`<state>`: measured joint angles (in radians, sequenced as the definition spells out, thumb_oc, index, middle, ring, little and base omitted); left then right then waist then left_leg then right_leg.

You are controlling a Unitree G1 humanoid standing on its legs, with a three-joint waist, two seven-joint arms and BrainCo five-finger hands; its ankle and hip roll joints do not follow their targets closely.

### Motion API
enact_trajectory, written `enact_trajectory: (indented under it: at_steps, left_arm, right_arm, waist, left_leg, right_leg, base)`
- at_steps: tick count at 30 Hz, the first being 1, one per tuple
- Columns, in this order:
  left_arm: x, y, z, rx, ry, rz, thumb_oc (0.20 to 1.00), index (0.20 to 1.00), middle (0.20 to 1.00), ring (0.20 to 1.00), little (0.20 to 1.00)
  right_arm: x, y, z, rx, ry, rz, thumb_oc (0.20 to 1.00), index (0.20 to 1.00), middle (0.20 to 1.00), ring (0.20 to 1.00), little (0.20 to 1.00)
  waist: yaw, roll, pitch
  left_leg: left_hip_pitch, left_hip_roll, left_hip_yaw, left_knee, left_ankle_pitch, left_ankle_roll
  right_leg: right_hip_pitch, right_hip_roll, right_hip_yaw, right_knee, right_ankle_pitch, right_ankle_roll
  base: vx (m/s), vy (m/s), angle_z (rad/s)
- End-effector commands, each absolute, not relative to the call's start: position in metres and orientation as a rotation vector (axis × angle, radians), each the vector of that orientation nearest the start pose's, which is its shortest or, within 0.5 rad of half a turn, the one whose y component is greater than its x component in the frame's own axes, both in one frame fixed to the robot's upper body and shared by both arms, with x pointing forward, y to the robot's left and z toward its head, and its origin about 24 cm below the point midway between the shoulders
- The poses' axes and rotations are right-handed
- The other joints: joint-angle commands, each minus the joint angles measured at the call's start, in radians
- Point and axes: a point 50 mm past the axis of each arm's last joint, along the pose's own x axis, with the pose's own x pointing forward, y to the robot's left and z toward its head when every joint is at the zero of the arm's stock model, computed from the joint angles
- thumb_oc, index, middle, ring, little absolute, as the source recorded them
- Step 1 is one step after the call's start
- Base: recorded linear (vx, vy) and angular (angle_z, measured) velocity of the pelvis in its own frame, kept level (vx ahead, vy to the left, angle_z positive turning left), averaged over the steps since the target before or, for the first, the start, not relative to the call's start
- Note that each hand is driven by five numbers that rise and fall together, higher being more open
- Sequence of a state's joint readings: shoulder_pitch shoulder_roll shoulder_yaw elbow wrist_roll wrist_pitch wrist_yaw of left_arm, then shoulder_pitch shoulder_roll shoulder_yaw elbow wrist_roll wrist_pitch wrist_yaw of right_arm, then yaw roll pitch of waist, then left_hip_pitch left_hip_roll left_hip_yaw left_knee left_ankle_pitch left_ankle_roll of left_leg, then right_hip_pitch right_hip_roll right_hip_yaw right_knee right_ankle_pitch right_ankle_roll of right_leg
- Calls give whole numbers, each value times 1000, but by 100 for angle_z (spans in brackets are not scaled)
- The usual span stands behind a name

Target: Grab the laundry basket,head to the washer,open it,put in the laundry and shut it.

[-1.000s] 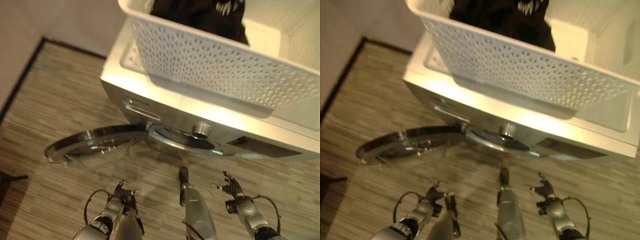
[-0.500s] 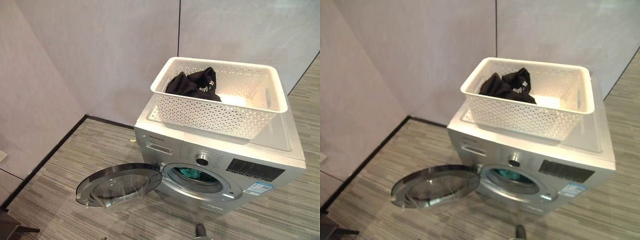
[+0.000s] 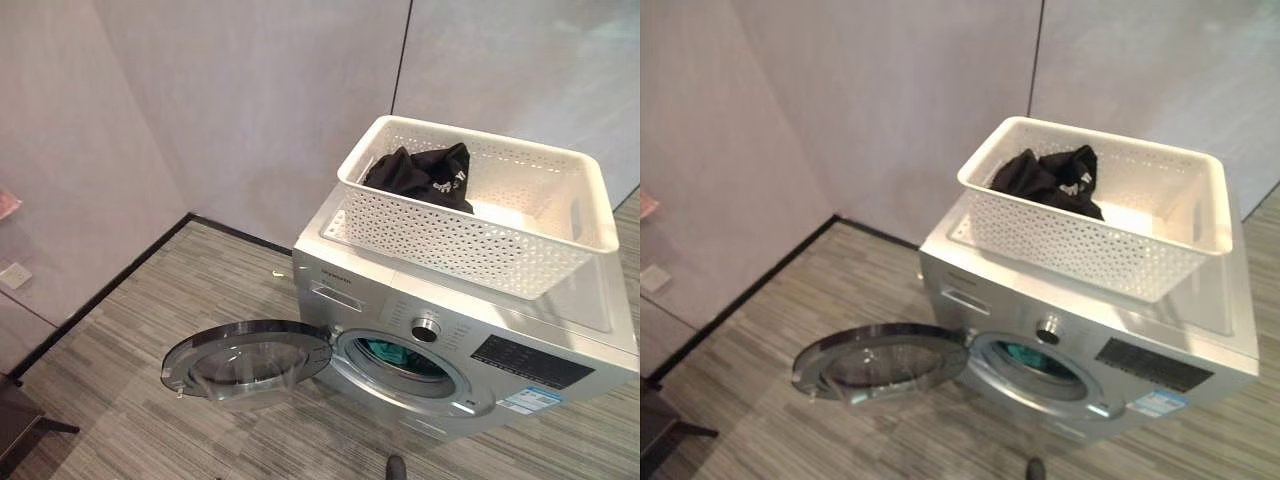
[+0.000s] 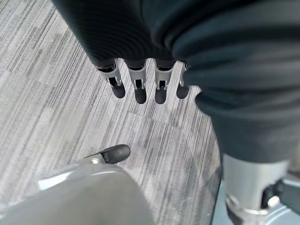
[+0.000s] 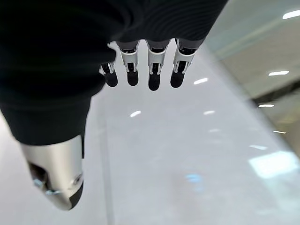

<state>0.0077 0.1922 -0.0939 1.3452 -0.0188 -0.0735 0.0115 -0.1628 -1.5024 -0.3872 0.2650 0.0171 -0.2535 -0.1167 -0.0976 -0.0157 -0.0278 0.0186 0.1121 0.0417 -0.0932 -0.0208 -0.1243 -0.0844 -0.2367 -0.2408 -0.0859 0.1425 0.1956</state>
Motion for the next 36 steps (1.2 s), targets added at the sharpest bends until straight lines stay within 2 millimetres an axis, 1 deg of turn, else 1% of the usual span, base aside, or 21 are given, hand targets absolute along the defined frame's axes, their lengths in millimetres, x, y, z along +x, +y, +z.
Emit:
enact_trajectory:
  at_steps: [1, 3, 4, 5, 7, 9, 11, 12, 13, 14, 16, 17, 18, 19, 20, 25, 34, 35, 36]
  left_arm:
    - [71, 240, -165, 275, 1307, 40, 1000, 1000, 1000, 1000, 1000]
    - [69, 243, -165, 296, 1319, 31, 1000, 1000, 1000, 1000, 1000]
    - [68, 243, -165, 291, 1321, 35, 1000, 1000, 1000, 1000, 1000]
    - [63, 246, -165, 304, 1338, 29, 1000, 1000, 1000, 1000, 1000]
    - [60, 246, -166, 302, 1351, 25, 1000, 1000, 1000, 1000, 1000]
    - [56, 244, -167, 290, 1364, 19, 1000, 1000, 1000, 1000, 1000]
    - [52, 244, -167, 293, 1383, 8, 1000, 1000, 1000, 1000, 1000]
    - [51, 243, -168, 289, 1383, 8, 1000, 1000, 1000, 1000, 1000]
    - [49, 244, -168, 299, 1401, -3, 1000, 1000, 1000, 1000, 1000]
    - [48, 245, -168, 308, 1409, -3, 1000, 1000, 1000, 1000, 1000]
    - [47, 248, -167, 304, 1416, 20, 1000, 1000, 1000, 1000, 1000]
    - [47, 247, -167, 302, 1416, 20, 1000, 1000, 1000, 1000, 1000]
    - [49, 250, -166, 303, 1412, 35, 1000, 1000, 1000, 1000, 1000]
    - [49, 249, -166, 301, 1412, 35, 1000, 1000, 1000, 1000, 1000]
    - [49, 250, -166, 293, 1412, 41, 1000, 1000, 1000, 1000, 1000]
    - [48, 254, -165, 291, 1416, 61, 1000, 1000, 1000, 1000, 1000]
    - [41, 262, -164, 320, 1438, 55, 1000, 1000, 1000, 1000, 1000]
    - [40, 263, -163, 320, 1438, 55, 1000, 1000, 1000, 1000, 1000]
    - [40, 263, -163, 321, 1437, 46, 1000, 1000, 1000, 1000, 1000]
  right_arm:
    - [236, -359, 367, -1607, -424, -403, 1000, 1000, 1000, 1000, 1000]
    - [250, -356, 356, -1667, -357, -341, 1000, 1000, 1000, 1000, 1000]
    - [253, -354, 356, -1668, -361, -335, 1000, 1000, 1000, 1000, 1000]
    - [270, -346, 345, -1700, -310, -245, 1000, 1000, 1000, 1000, 1000]
    - [286, -335, 327, -1757, -239, -117, 1000, 1000, 1000, 1000, 1000]
    - [298, -327, 320, -1779, -189, -31, 1000, 1000, 1000, 1000, 1000]
    - [308, -322, 307, -1786, -145, 39, 1000, 1000, 1000, 1000, 1000]
    - [309, -321, 308, -1789, -147, 41, 1000, 1000, 1000, 1000, 1000]
    - [319, -313, 297, -1850, -120, 97, 1000, 1000, 1000, 1000, 1000]
    - [325, -309, 293, -1887, -111, 115, 1000, 1000, 1000, 1000, 1000]
    - [332, -297, 289, -1892, -142, 155, 1000, 1000, 1000, 1000, 1000]
    - [332, -296, 289, -1893, -143, 155, 1000, 1000, 1000, 1000, 1000]
    - [338, -287, 285, -1900, -158, 186, 1000, 1000, 1000, 1000, 1000]
    - [339, -286, 286, -1902, -159, 187, 1000, 1000, 1000, 1000, 1000]
    - [341, -278, 285, -1925, -178, 210, 1000, 1000, 1000, 1000, 1000]
    - [343, -261, 281, -2026, -224, 269, 1000, 1000, 1000, 1000, 1000]
    - [346, -266, 285, -2126, -197, 231, 1000, 1000, 1000, 1000, 1000]
    - [345, -268, 287, -2146, -182, 222, 1000, 1000, 1000, 1000, 1000]
    - [344, -276, 292, -2171, -144, 199, 1000, 1000, 1000, 1000, 1000]
  waist:
    - [74, -93, 22]
    - [92, -105, 23]
    - [87, -104, 22]
    - [94, -112, 21]
    - [101, -117, 21]
    - [96, -112, 18]
    - [103, -117, 19]
    - [101, -115, 18]
    - [108, -120, 20]
    - [113, -124, 20]
    - [116, -123, 19]
    - [115, -122, 19]
    - [122, -126, 17]
    - [120, -124, 17]
    - [122, -125, 16]
    - [131, -119, 18]
    - [146, -113, 26]
    - [147, -112, 28]
    - [151, -112, 31]
  left_leg:
    - [39, 31, 20, 6, -33, -6]
    - [40, 31, 16, 6, -33, -6]
    - [41, 31, 17, 6, -33, -6]
    - [41, 30, 15, 6, -31, -6]
    - [38, 31, 12, 6, -29, -7]
    - [34, 30, 9, 6, -25, -8]
    - [31, 31, 5, 6, -22, -9]
    - [31, 31, 5, 6, -22, -9]
    - [31, 32, 6, 6, -21, -11]
    - [31, 33, 6, 6, -21, -12]
    - [32, 34, 8, 6, -20, -12]
    - [32, 34, 8, 6, -20, -12]
    - [30, 33, 8, 6, -18, -14]
    - [30, 33, 7, 6, -18, -14]
    - [28, 33, 6, 6, -17, -14]
    - [10, 34, -15, 6, -9, -16]
    - [-29, 40, -39, 6, 10, -25]
    - [-36, 41, -44, 6, 13, -26]
    - [-49, 44, -53, 6, 21, -30]
  right_leg:
    - [-36, -37, 11, -1, 89, 49]
    - [-32, -37, 9, -1, 88, 48]
    - [-32, -37, 10, -1, 89, 48]
    - [-30, -38, 9, -1, 87, 47]
    - [-28, -38, 3, -1, 86, 47]
    - [-27, -40, -1, -1, 86, 47]
    - [-28, -41, -3, -1, 85, 47]
    - [-28, -41, -3, -1, 85, 47]
    - [-29, -42, -3, -1, 83, 47]
    - [-28, -42, -2, -1, 82, 47]
    - [-28, -42, -1, -1, 82, 47]
    - [-28, -42, -1, -1, 82, 47]
    - [-27, -43, -5, -1, 80, 47]
    - [-27, -43, -5, -1, 80, 47]
    - [-27, -44, -8, -1, 79, 47]
    - [-25, -47, -22, -1, 72, 47]
    - [-34, -46, -39, -1, 65, 46]
    - [-36, -46, -41, -1, 65, 46]
    - [-40, -45, -46, -1, 62, 45]
  base:
    - [15, -1, 3]
    - [9, -2, 2]
    - [10, -6, 8]
    - [6, -8, 15]
    - [5, -6, 3]
    - [-1, -1, 4]
    - [1, -3, 5]
    - [4, -19, 5]
    - [5, -24, 5]
    - [7, -28, 4]
    - [0, 0, 0]
    - [0, 0, 0]
    - [0, 0, 0]
    - [0, 0, 0]
    - [0, 0, 0]
    - [3, -11, 6]
    - [-4, -18, 6]
    - [-17, -33, 15]
    - [-16, -55, 21]
